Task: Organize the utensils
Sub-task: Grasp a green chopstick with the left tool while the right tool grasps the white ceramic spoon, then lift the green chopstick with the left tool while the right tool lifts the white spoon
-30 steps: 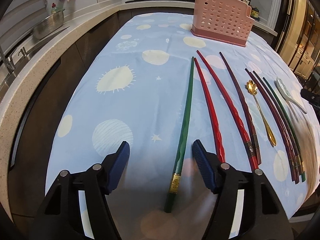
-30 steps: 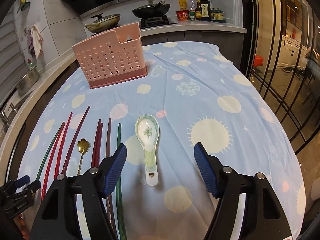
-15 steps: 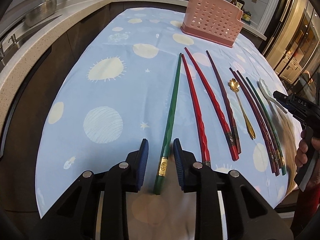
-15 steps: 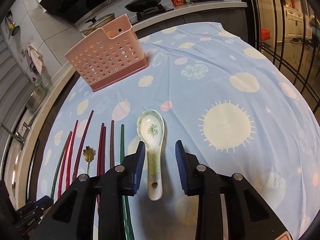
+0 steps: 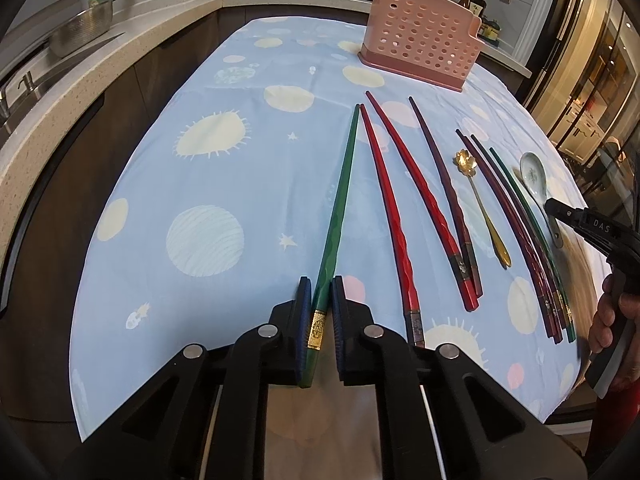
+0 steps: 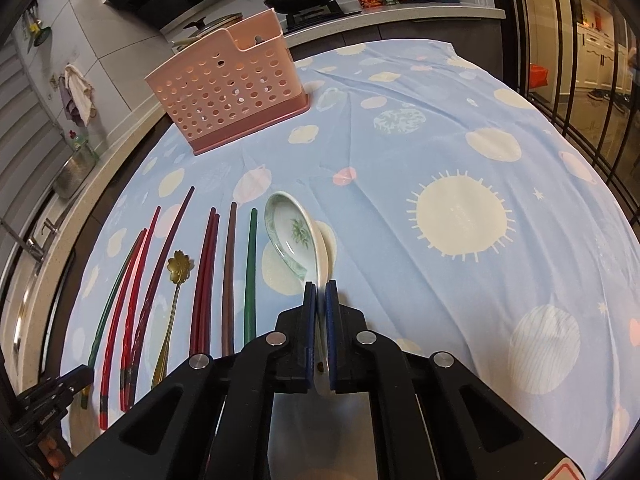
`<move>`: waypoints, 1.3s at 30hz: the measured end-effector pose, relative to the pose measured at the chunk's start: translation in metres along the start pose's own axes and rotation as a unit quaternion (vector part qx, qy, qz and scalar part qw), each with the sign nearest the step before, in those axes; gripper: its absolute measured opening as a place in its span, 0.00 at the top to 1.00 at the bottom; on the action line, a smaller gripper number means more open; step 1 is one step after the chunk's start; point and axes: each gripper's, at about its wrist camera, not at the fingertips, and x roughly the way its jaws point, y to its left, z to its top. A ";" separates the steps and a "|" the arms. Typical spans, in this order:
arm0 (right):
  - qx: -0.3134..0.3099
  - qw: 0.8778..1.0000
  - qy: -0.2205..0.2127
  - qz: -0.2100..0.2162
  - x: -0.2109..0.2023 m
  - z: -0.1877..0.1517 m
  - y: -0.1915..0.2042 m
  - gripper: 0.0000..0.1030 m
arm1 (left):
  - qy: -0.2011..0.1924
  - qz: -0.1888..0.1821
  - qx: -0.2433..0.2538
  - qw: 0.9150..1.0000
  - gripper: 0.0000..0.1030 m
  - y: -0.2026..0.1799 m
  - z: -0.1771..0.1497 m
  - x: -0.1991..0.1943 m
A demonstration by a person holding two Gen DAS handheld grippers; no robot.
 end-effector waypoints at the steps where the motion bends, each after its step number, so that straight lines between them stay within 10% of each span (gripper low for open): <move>1: 0.000 1.000 -0.001 0.000 -0.002 -0.002 0.000 0.96 | 0.000 -0.001 0.000 1.000 0.91 0.000 0.000 -0.001; 22: -0.013 0.997 -0.069 -0.013 -0.072 -0.016 -0.003 1.00 | -0.088 0.006 0.009 0.996 0.93 -0.005 0.006 -0.067; 39: 0.001 1.000 0.021 0.008 -0.052 -0.069 -0.009 0.83 | -0.052 0.008 0.015 0.998 0.93 -0.012 -0.013 -0.049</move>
